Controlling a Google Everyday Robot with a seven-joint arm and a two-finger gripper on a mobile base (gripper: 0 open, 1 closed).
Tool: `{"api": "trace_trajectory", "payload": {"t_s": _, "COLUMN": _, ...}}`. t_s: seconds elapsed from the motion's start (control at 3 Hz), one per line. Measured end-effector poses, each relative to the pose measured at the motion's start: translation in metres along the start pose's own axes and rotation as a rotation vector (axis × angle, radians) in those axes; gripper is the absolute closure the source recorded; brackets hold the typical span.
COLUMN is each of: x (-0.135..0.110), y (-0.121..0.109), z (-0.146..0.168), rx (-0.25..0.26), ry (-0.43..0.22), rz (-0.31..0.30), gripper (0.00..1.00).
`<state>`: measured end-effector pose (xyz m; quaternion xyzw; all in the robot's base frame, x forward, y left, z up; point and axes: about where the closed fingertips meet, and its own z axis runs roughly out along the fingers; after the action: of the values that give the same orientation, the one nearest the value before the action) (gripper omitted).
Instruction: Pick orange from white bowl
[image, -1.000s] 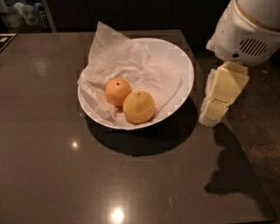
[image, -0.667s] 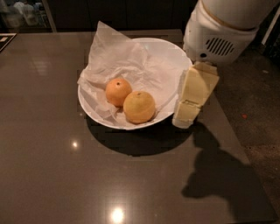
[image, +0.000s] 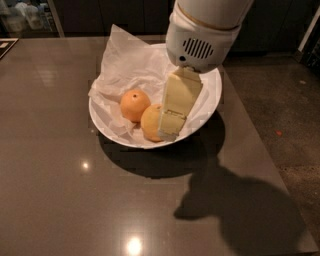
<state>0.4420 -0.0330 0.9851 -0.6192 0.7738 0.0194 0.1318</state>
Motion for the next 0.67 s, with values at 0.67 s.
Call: {"api": "trace_trajectory", "payload": {"t_s": 0.67, "x": -0.012, "y": -0.012, "z": 0.029, "rx": -0.067, "ry": 0.023, "rz": 0.051, "gripper": 0.14}}
